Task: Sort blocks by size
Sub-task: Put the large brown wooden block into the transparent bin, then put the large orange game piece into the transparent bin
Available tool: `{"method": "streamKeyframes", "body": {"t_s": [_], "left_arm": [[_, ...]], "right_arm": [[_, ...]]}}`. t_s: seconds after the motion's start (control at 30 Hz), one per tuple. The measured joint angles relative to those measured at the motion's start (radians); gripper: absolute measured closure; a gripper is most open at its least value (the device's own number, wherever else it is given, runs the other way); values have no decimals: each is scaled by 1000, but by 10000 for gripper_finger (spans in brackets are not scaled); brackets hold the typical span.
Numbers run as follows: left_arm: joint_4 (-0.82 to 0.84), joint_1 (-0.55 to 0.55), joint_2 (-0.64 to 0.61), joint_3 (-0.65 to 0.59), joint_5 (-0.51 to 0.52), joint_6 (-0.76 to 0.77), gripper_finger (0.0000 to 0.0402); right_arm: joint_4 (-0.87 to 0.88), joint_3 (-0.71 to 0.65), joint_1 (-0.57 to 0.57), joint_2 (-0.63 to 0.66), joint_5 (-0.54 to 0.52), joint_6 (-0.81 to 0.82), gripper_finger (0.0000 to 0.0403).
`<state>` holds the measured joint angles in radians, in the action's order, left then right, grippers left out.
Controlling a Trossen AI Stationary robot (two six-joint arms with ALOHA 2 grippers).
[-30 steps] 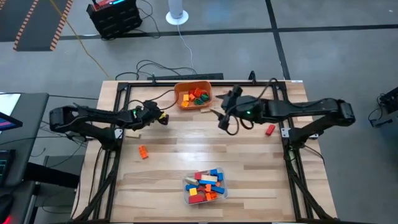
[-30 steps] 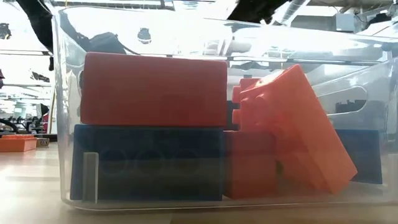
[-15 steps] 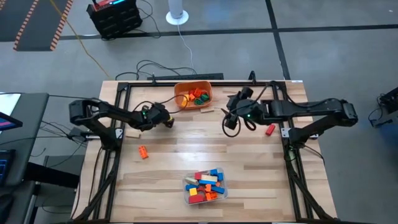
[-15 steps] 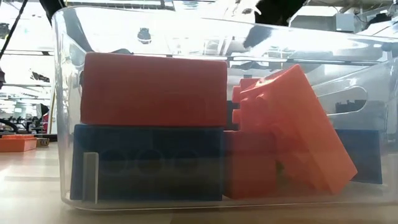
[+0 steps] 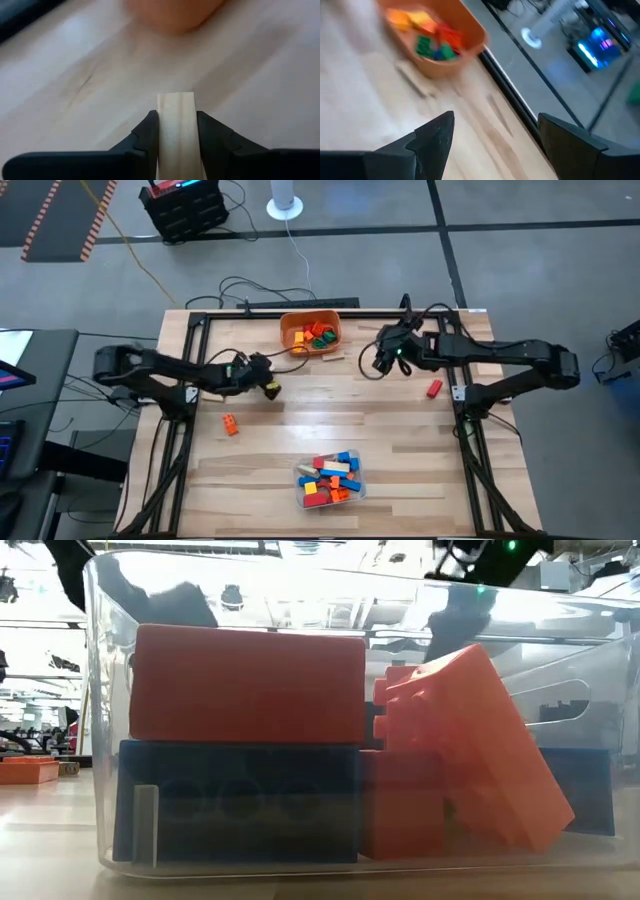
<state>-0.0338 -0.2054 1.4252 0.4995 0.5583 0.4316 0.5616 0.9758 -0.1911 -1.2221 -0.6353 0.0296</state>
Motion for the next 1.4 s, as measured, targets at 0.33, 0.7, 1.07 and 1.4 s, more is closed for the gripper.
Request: {"method": "streamKeyframes", "body": {"t_s": [0.33, 0.7, 1.07, 1.4], "left_arm": [[-140, 213, -286, 24, -408, -143, 306], [-2, 481, 60, 359, -593, -74, 306], [128, 532, 400, 688, -753, -16, 268], [385, 514, 366, 757, -816, -1, 236]], "right_arm": [[-173, -146, -194, 111, 13, -15, 86], [-234, -165, -245, 88, 84, -30, 86], [-257, -197, -246, 84, 89, -28, 86], [-279, -211, -275, 83, 91, -31, 86]]}}
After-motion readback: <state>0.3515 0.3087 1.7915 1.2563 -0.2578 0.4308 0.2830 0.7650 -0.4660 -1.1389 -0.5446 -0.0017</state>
